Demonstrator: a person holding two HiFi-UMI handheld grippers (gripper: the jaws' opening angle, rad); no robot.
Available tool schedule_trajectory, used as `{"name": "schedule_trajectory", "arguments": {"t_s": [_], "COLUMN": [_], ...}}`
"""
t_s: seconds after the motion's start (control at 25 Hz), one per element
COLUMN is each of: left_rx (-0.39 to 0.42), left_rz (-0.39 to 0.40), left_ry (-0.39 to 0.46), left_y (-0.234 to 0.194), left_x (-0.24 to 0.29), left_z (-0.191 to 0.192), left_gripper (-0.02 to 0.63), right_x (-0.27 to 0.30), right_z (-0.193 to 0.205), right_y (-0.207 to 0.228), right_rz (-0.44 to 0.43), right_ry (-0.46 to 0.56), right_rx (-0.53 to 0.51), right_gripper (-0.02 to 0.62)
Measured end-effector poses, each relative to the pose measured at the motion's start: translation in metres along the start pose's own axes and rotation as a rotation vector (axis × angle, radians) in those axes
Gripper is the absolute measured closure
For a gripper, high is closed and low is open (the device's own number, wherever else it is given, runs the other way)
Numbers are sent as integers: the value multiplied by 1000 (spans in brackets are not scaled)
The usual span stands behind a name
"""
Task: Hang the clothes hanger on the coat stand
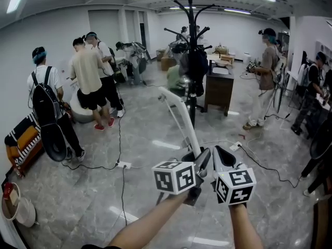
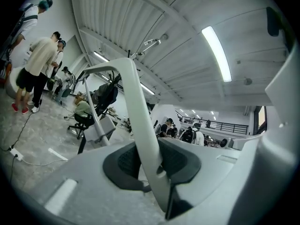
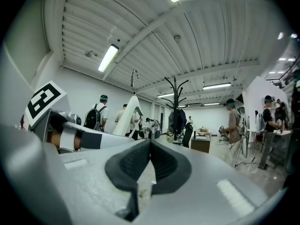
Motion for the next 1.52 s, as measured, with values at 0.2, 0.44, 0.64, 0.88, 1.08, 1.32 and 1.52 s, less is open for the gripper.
{"name": "schedule_trajectory", "arguments": {"t_s": [0.2, 0.44, 0.64, 0.88, 1.08, 1.32, 1.52], "left_rx": [2, -5, -6, -17, -28, -25, -29], "left_rz": [-25, -45, -55, -45, -31, -10, 12], "left_ry": [2, 1, 2, 9, 9, 7, 1], "left_y": [2, -10, -21, -59, -97, -156, -205], "left_x": [17, 36, 50, 72, 94, 115, 130], "left_z": [1, 3, -1, -1, -11, -25, -34], "left_gripper": [514, 514, 514, 514, 514, 514, 514], "right_x": [7, 26, 43, 85, 128, 189, 239], "right_z": [-4, -8, -14, -11, -19, -21, -23], "right_y": [17, 32, 41, 46, 49, 46, 40], "right_rz": [-28, -44, -53, -46, -32, -7, 15], "right_ry": [-4, -3, -5, -16, -19, -23, -24], "right_rx": [0, -5, -6, -20, -28, -33, -32], "right_gripper": [594, 594, 594, 594, 595, 594, 594]}}
Point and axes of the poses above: the fingertips, and each gripper's own axes: x forward along the fingers, y to its right, z out of its underside, the point moved 7 cm from there along -x, backward along the fingers, and after that the axes turned 14 degrees about x, right-handed, at the moved point
